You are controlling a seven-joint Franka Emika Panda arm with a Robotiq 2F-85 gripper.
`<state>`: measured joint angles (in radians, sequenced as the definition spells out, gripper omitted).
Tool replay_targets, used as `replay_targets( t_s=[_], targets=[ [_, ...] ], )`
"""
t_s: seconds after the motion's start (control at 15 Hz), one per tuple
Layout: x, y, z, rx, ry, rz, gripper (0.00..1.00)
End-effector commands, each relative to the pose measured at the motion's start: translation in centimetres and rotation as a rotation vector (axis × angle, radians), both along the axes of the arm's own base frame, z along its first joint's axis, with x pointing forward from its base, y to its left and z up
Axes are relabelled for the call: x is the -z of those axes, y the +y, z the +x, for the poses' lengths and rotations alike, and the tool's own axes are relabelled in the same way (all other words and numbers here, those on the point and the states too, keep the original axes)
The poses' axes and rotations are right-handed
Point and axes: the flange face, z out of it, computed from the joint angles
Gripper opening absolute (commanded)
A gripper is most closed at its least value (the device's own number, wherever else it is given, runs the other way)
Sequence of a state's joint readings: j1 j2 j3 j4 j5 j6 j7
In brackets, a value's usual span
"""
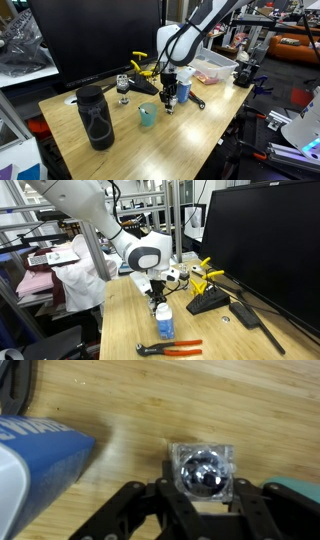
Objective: Pick the small glass bottle and move it slightly up on the table
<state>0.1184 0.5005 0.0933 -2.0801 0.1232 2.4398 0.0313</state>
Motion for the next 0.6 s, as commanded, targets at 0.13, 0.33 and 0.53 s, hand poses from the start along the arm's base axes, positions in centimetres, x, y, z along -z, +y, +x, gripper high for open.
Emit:
replay_targets(
  t_s=[0.13,0.33,0.53],
  targets=[
    [-2.0,-0.5,0.8,0.084,-0.031,0.035,0.18],
    [-3.3,-1.2,2.5,0.188,-0.07,0.046,0.18],
    [-4.7,-2.5,4.7,0.322,-0.111,0.061,0.18]
  ],
)
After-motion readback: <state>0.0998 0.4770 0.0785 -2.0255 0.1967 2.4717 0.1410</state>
